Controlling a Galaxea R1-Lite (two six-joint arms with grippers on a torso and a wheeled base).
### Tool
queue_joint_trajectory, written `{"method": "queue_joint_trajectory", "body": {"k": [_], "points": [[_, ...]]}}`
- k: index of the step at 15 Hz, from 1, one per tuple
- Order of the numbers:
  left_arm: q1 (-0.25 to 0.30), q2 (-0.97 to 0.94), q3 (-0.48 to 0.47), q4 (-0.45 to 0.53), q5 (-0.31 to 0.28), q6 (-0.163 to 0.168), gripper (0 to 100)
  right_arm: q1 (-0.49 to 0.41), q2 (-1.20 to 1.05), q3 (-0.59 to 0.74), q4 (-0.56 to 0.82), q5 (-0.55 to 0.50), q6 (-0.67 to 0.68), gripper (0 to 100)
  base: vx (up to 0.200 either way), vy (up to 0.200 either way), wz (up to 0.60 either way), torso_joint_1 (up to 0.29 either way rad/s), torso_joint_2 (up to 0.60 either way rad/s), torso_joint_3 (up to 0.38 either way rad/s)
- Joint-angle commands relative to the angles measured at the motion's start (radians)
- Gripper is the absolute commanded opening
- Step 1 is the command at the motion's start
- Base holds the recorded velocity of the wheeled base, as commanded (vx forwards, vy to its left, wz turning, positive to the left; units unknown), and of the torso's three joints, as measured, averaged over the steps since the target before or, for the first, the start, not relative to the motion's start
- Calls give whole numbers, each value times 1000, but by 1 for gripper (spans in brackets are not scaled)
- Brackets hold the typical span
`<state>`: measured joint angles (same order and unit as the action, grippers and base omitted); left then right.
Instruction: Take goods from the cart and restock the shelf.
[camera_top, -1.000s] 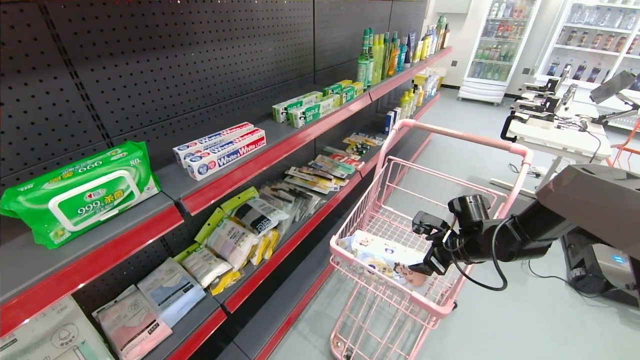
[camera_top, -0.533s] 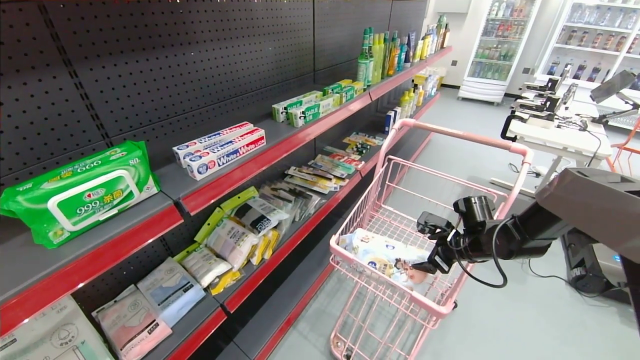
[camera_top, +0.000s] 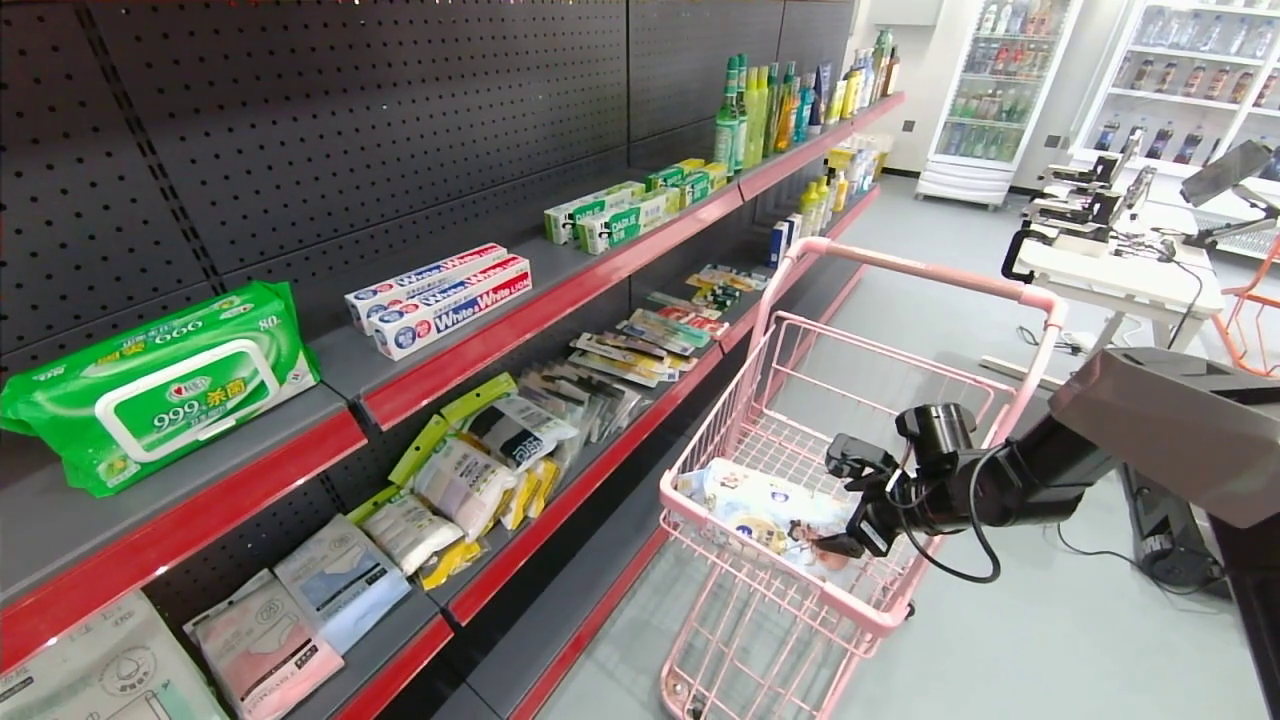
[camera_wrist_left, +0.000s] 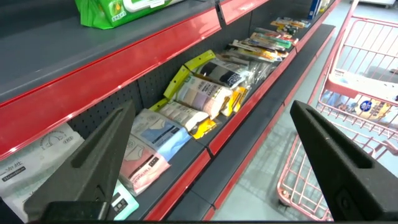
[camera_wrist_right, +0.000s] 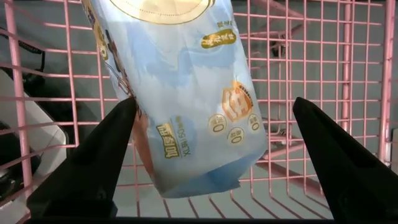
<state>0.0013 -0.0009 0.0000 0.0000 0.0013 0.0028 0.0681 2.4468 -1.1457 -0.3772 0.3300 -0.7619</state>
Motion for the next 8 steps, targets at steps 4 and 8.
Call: {"method": "queue_joint_trajectory", "body": {"k": [4,8], "points": [[0,1,0,0,0,0,100,47,29,-3,0,3,46,100,0,0,0,0,0,0],[0,1,0,0,0,0,100,53,69,-48,-8,6,84,100,0,0,0,0,0,0]]}}
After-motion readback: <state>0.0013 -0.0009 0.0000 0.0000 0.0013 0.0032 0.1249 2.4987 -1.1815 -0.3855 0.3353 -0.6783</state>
